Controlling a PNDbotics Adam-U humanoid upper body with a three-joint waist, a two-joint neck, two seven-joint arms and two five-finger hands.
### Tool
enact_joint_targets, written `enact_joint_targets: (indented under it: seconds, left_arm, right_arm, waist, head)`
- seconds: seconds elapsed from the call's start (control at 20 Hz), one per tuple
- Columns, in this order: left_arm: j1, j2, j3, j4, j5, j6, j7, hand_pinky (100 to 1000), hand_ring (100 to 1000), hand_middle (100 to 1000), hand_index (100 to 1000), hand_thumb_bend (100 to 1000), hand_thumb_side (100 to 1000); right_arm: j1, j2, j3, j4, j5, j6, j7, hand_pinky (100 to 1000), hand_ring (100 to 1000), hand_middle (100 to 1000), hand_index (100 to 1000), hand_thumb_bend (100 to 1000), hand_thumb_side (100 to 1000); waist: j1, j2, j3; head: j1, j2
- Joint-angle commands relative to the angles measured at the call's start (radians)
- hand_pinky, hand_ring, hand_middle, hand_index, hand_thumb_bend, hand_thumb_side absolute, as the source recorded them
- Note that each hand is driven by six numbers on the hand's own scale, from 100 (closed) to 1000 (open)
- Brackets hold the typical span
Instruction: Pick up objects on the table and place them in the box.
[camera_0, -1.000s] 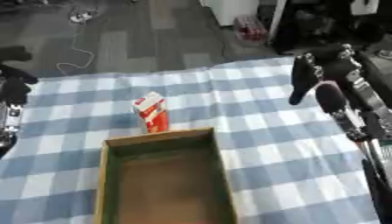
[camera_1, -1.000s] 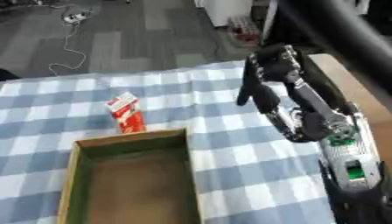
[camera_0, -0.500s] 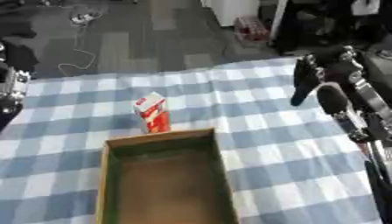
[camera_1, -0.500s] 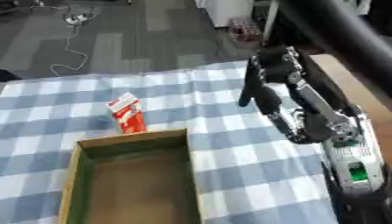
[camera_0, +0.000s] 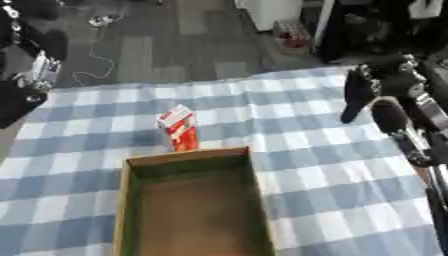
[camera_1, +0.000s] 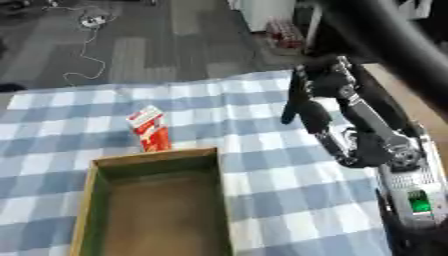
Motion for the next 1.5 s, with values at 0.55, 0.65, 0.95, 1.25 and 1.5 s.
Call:
enact_joint_targets:
  seconds: [0.55, 0.65, 0.95, 1.25, 1.5]
  left_arm:
    - [-0.118, 0.036, -0.079, 0.153, -0.041, -0.016, -0.149, 439, 546, 697, 829, 160, 998]
    - [-0.132, 0.031, -0.097, 0.161, -0.060, -0.021, -0.193, 449, 554, 703, 831, 146, 1000]
    - [-0.127, 0.004, -0.134, 0.119, -0.150, -0.001, -0.356, 496, 590, 728, 839, 147, 1000]
    - [-0.091, -0.057, -0.148, 0.045, -0.300, 0.046, -0.557, 530, 615, 749, 847, 234, 992]
    - [-0.084, -0.110, -0.154, 0.045, -0.383, 0.056, -0.633, 557, 635, 759, 852, 154, 1000]
  right_arm:
    - [-0.016, -0.013, 0.001, -0.013, -0.012, -0.006, 0.019, 347, 325, 366, 478, 100, 1000]
    - [-0.017, -0.013, 0.002, -0.013, -0.013, -0.006, 0.021, 347, 326, 367, 477, 100, 1000]
    - [-0.021, -0.011, 0.000, -0.013, -0.014, -0.007, 0.023, 348, 327, 367, 475, 100, 1000]
    - [-0.020, -0.013, 0.000, -0.013, -0.014, -0.008, 0.024, 348, 327, 367, 475, 100, 1000]
    - [-0.018, -0.013, -0.001, -0.013, -0.013, -0.007, 0.024, 348, 327, 367, 477, 100, 1000]
  waist:
    - [0.008, -0.012, -0.014]
    - [0.008, -0.013, -0.015]
    - [0.009, -0.010, -0.016]
    - [0.006, -0.010, -0.012]
    - [0.003, -0.010, -0.009]
  head:
    - [0.017, -0.023]
    - [0.015, -0.023]
    - [-0.004, -0.029]
    - [-0.024, -0.017]
    - [-0.016, -0.015]
